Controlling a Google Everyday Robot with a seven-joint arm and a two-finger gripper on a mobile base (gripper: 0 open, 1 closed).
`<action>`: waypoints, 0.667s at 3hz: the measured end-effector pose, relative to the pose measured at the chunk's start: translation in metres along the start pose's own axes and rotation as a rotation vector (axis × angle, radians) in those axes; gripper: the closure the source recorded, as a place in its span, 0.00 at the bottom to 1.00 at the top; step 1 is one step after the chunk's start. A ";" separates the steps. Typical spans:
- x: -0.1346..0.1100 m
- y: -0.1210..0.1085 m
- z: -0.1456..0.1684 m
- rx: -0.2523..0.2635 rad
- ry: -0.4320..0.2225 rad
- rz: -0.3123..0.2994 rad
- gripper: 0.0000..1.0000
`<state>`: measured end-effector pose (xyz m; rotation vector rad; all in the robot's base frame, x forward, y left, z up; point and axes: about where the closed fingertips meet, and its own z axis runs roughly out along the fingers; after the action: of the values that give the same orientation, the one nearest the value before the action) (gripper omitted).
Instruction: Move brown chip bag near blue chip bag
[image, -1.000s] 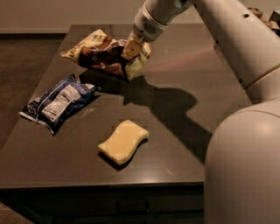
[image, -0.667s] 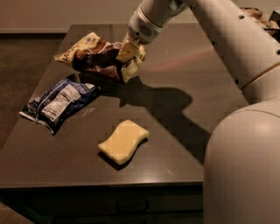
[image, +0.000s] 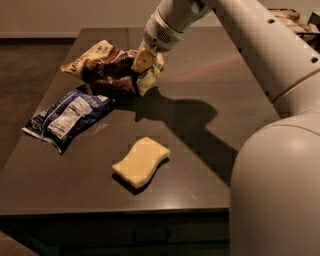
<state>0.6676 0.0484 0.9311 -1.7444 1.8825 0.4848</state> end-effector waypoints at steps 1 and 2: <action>-0.001 0.000 0.003 -0.003 -0.001 0.000 0.15; -0.001 0.000 0.007 -0.006 -0.001 -0.001 0.00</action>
Offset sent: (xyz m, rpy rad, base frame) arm 0.0006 0.0021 -0.0021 0.0005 0.0020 0.0019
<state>0.6690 0.0533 0.9264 -1.7486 1.8814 0.4919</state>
